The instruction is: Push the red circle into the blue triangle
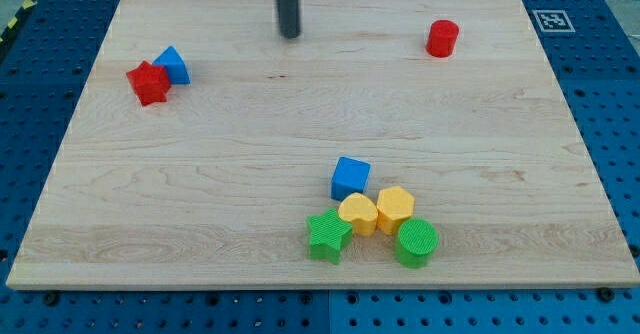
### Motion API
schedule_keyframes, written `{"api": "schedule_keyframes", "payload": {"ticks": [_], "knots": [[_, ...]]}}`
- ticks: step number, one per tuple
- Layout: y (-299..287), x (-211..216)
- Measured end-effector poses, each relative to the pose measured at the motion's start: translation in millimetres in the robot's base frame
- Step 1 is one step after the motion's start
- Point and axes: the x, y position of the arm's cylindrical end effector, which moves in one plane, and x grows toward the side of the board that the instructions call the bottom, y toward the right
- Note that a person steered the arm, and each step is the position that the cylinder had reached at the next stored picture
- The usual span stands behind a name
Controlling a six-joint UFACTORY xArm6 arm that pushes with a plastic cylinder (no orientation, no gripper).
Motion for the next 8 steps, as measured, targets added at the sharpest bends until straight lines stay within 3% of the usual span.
{"api": "schedule_keyframes", "payload": {"ticks": [2, 3, 4, 8], "knots": [[155, -33], [223, 2], [233, 33], [172, 29]]}}
